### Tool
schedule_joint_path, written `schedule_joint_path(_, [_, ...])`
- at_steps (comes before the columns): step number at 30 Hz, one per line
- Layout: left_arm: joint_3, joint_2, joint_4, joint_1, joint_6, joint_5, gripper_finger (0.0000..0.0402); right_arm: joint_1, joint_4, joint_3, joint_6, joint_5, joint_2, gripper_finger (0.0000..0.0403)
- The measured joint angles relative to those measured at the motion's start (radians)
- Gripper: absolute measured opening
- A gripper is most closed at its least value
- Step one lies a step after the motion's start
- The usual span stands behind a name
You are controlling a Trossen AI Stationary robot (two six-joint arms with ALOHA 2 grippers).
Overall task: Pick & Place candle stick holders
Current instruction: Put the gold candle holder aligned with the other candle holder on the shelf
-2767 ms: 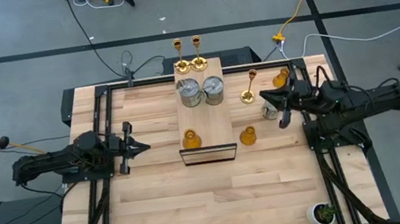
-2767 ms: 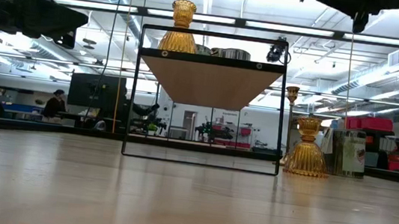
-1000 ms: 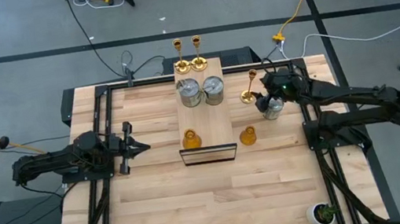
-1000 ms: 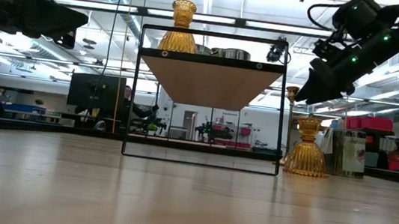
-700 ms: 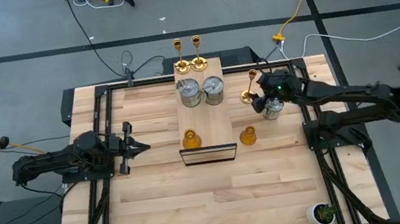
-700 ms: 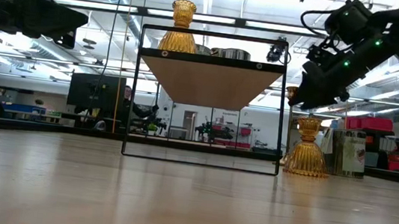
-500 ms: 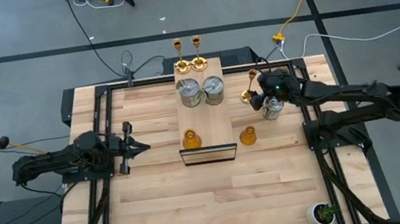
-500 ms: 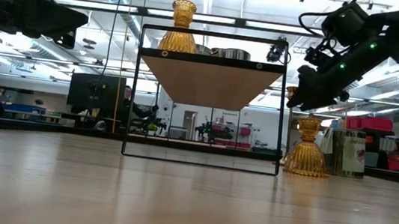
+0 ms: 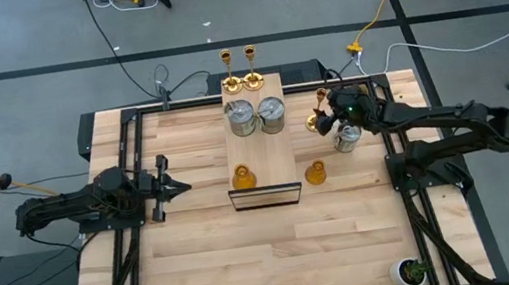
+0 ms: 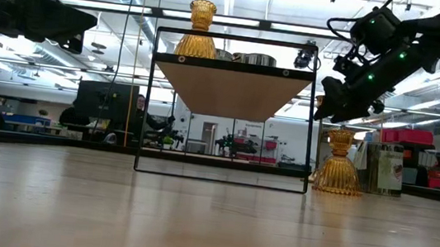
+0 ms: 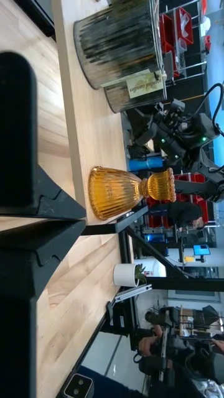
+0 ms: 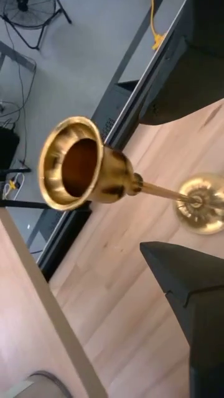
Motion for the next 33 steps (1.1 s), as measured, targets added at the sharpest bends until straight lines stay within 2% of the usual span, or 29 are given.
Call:
schedule_joint_path(16, [0.0,0.0,0.001,0.0,0.0,-0.004,0.0018,-0.105,0.007,0.0,-0.057,-0.082,0.0,0.0325])
schedule_joint_path(21, [0.0,0.0,0.001,0.0,0.0,-0.004,0.0018,-0.123,0.077,-0.047,-0.072,-0.16,0.025,0.0325])
schedule_joint_path(33, [0.0,0.0,0.001,0.0,0.0,-0.004,0.0018,-0.145,0.233,-0.075,-0.119,-0.163,0.079,0.0325])
